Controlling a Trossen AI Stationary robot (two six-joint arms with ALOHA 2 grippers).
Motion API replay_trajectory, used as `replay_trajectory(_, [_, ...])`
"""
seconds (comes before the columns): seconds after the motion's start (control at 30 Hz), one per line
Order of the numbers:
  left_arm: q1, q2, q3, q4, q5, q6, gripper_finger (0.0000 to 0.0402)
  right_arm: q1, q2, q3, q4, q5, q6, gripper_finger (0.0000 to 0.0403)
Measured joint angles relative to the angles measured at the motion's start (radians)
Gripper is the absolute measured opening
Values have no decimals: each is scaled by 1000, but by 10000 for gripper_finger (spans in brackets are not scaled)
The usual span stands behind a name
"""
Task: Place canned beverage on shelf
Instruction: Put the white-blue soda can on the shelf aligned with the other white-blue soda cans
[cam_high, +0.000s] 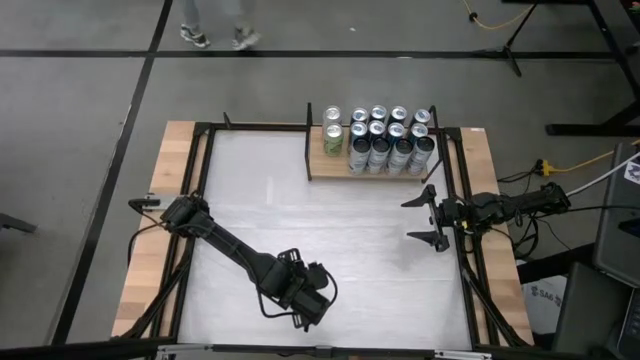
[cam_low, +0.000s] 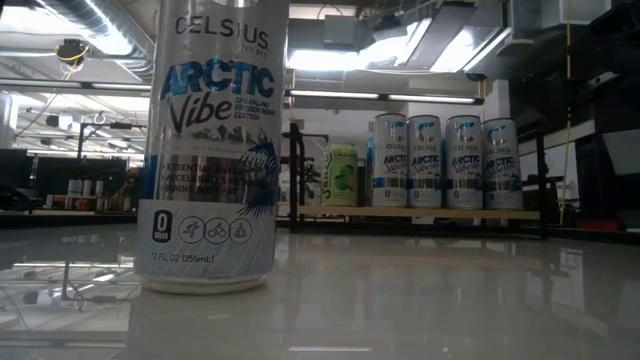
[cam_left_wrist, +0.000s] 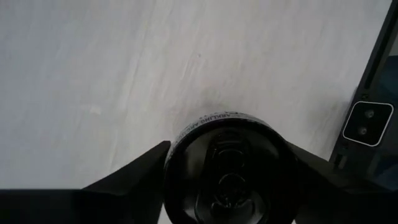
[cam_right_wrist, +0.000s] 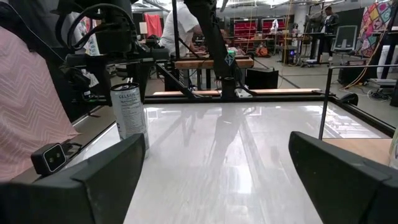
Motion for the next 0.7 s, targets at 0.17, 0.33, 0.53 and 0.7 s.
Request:
replay_trajectory(0.17, [15, -1, 0, 0, 31, 1, 235, 0, 0, 0, 0, 0, 0, 386])
replay_trajectory(0.33, [35, -2, 0, 0, 60, 10, 235, 0, 0, -1, 7, 0, 0, 386])
replay_trajectory(0.53, [77, -3, 1, 5, 97, 104, 236, 0, 0, -4, 23, 1, -1, 386])
replay_trajectory(0.7, [133, 1, 23, 5, 125, 216, 236, 0, 0, -3, 9, 1, -1, 386])
